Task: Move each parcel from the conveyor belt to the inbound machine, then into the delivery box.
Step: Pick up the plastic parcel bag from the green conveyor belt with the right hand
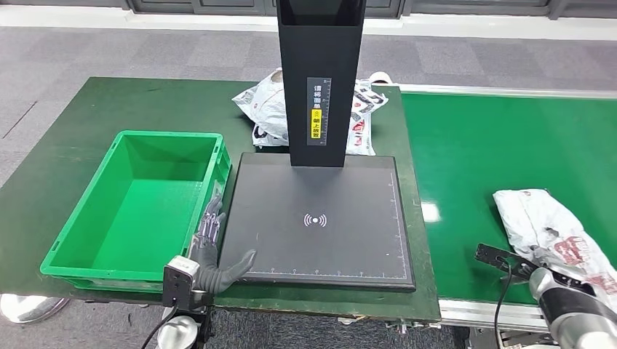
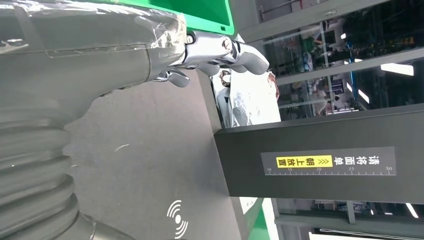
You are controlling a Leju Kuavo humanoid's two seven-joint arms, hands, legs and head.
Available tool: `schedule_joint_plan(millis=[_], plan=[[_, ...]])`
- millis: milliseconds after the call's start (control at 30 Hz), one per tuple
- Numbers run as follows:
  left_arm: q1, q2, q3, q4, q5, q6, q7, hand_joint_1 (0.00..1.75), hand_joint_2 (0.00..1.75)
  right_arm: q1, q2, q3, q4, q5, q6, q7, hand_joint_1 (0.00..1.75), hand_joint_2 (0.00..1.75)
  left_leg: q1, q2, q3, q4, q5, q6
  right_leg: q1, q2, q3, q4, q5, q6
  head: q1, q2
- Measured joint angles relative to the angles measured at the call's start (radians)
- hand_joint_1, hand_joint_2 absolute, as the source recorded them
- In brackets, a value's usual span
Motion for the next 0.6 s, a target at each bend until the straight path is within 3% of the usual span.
schedule_joint_plan(millis=[600], plan=[[0.01,0.0,0.011,-0.023,0.004,0.0,0.014,0.0,1.75,0.013,0.004,-0.013,0.0,-0.009,-0.014,-0.028,0.0,1.75,0.0,0.0,0.001,0.001,0.0,0.0,0.0,0.0,0.002,0.0,0.0,0.0,0.0,0.0]])
